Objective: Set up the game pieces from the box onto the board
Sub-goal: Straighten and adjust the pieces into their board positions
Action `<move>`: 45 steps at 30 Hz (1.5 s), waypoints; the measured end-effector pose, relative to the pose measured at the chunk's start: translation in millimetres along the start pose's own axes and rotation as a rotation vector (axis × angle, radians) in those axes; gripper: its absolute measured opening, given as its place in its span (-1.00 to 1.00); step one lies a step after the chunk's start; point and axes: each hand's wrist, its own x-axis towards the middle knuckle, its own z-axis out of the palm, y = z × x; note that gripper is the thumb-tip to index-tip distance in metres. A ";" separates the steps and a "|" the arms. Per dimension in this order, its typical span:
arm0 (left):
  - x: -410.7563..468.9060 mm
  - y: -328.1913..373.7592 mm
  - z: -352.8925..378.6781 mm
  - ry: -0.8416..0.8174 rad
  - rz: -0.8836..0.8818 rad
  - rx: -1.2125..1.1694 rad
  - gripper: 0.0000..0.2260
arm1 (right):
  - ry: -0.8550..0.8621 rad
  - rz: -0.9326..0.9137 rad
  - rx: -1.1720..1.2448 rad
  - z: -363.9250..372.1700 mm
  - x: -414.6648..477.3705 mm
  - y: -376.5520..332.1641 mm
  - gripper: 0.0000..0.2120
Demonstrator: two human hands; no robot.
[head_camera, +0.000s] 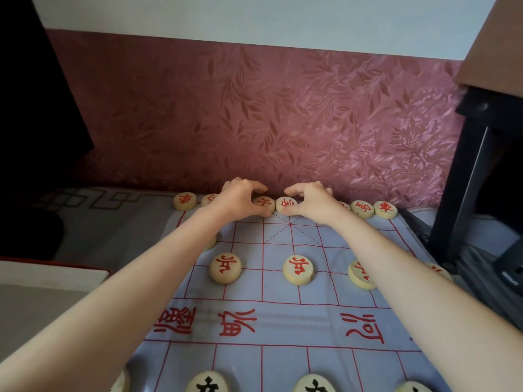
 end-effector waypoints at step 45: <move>-0.6 5.5 0.5 0.046 -0.057 0.149 -0.39 | -0.026 -0.025 -0.042 -1.3 -6.5 4.0 -0.44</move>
